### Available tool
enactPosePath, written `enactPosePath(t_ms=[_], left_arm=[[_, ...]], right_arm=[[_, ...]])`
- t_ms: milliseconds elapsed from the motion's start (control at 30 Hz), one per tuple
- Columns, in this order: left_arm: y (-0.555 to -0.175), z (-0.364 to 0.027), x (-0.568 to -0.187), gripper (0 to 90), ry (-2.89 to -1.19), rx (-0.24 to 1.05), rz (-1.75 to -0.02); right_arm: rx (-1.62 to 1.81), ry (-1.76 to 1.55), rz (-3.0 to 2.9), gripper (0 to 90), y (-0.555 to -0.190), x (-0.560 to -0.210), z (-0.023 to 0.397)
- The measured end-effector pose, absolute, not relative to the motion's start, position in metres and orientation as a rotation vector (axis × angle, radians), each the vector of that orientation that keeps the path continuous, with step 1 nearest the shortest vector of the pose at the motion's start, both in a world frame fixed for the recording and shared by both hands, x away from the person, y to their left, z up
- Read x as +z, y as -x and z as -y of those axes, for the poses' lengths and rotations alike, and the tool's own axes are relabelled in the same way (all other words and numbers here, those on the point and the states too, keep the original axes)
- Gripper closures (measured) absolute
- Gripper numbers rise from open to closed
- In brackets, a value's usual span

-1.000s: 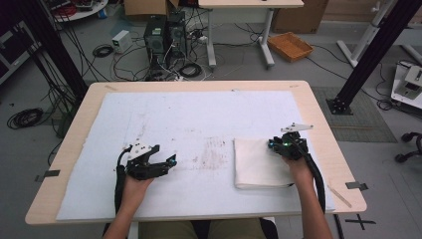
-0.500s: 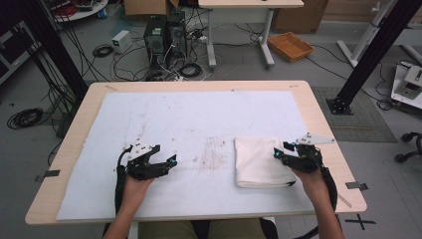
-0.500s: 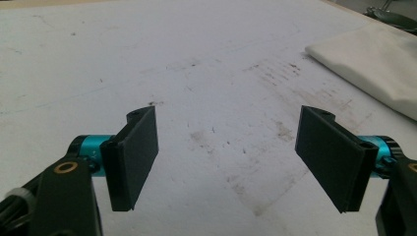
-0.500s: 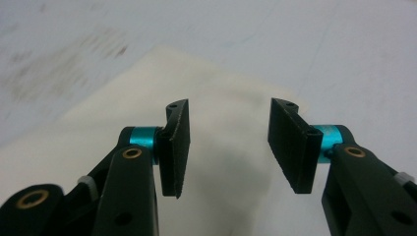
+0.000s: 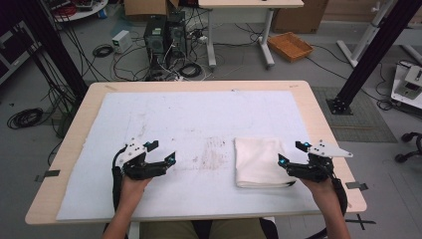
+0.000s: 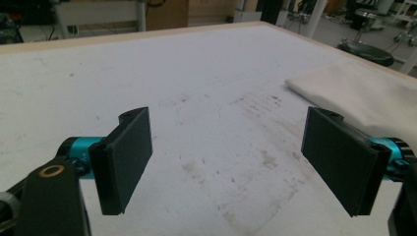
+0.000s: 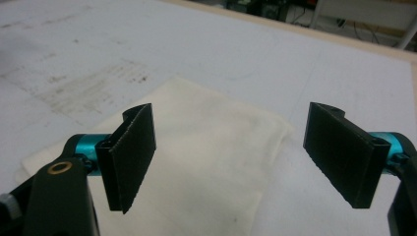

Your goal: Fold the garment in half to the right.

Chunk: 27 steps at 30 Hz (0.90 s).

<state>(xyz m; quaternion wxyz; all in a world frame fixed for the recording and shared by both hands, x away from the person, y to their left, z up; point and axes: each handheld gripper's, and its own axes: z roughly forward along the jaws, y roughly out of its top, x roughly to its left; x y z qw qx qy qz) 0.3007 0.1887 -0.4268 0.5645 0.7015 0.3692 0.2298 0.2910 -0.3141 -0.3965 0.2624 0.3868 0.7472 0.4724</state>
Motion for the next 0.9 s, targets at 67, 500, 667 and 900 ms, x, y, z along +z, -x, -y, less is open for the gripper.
enactPosePath(t_ms=[67,500,667,900], left_arm=[[-0.299,-0.188,-0.426,19.3,-1.66,0.585,-0.832],[-0.292,-0.199,-0.423,18.4,-1.597,0.571,-0.86],[-0.292,-0.198,-0.424,18.4,-1.608,0.57,-0.849],[-0.29,-0.198,-0.425,18.4,-1.6,0.56,-0.837]], right_arm=[[1.3,-1.015,-2.007,19.9,-0.287,-0.391,0.312],[1.312,-1.036,-1.965,19.9,-0.281,-0.394,0.319],[1.278,-1.052,-1.967,19.9,-0.277,-0.402,0.322],[1.281,-1.047,-1.939,19.9,-0.272,-0.403,0.323]])
